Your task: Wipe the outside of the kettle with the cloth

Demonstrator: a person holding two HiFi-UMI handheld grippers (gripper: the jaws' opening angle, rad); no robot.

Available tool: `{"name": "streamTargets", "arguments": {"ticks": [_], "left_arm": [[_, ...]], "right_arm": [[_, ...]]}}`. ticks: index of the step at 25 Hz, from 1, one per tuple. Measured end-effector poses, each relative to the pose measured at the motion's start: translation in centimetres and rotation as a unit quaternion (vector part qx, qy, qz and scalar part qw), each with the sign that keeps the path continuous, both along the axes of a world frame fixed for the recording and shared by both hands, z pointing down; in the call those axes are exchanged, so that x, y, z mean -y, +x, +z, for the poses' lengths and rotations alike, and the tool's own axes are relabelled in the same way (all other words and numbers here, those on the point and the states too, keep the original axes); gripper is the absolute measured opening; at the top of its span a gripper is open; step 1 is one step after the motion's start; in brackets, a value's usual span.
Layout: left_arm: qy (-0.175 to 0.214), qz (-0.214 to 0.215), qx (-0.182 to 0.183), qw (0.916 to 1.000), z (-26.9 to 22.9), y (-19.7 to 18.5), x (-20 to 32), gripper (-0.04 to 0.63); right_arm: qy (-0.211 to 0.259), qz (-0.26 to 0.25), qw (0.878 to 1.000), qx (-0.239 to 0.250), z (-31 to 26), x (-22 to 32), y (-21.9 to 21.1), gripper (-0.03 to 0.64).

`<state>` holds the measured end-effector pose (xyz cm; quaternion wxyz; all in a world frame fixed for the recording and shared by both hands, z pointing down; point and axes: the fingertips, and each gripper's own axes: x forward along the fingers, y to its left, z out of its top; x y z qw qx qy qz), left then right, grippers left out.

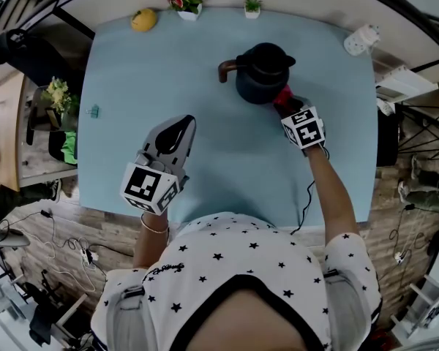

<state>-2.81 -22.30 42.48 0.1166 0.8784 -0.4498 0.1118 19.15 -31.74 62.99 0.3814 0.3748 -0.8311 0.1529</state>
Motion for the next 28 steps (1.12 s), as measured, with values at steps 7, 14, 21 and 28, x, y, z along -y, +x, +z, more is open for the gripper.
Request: {"name": "streamTargets", "arguments": {"ticks": [7,14,21,28], "left_arm": [[0.013,0.001,-0.002,0.9999,-0.8,-0.3,-0.5,0.032],[0.028,0.014,-0.007,0.9995,-2.0,0.2,-1.7,0.032],[0.047,0.018,-0.01,0.9987,-3.5,0.2,-3.0,0.032],[0.056,0.013,-0.009,0.9983,-4.4,-0.4,-3.8,0.032]], "right_arm": [[0.027,0.036,0.999,0.01,-1.5,-0.2,1.3,0.127],[0.092,0.08,0.989,0.078,-8.3,-0.9,1.4,0.127],[0.154,0.081,0.977,0.126,-15.1,-1.6,-0.9,0.127],[0.188,0.087,0.966,0.152,-18.5,-1.0,-2.8,0.127]]}}
